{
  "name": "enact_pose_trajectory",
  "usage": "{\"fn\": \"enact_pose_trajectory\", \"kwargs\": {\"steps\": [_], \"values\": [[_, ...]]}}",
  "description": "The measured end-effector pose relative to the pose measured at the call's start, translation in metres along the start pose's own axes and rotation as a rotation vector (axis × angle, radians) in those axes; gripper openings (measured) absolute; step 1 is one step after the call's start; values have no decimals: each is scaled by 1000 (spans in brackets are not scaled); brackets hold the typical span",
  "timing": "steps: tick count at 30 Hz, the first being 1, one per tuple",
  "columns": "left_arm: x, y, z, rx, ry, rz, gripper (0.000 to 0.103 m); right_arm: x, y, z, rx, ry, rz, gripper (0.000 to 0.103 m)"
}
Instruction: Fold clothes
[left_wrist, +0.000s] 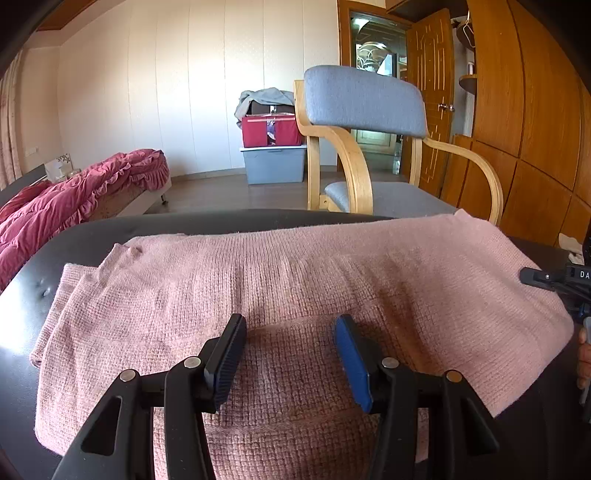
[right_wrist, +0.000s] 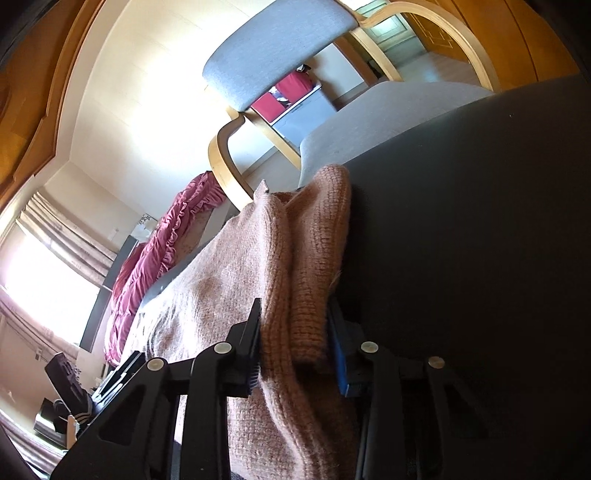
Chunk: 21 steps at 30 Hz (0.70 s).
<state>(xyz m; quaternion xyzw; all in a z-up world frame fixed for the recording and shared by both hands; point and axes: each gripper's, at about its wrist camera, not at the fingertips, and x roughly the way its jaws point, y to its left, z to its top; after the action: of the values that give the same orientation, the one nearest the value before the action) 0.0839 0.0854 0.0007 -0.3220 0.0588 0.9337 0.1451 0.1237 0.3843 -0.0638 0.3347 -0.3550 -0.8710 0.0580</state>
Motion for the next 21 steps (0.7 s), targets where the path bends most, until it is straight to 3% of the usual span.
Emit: {"fn": "enact_pose_trajectory", "kwargs": {"steps": [4,7,11,16,21], "values": [[2,-4,1,24,9,8,51,5,10,0,-46,16,-16,42],[5,-3,1,24,25,3,53,7,10,-1,-47,34,-6,29],[11,0,1,6,53,-14,58,6,6,-3,-12,35,30,27],[16,0,1,4,77,-3,68,4,-1,-3,83,45,102,27],[19,-4,1,16,88,15,71,-1,7,3,165,61,200,26]]}}
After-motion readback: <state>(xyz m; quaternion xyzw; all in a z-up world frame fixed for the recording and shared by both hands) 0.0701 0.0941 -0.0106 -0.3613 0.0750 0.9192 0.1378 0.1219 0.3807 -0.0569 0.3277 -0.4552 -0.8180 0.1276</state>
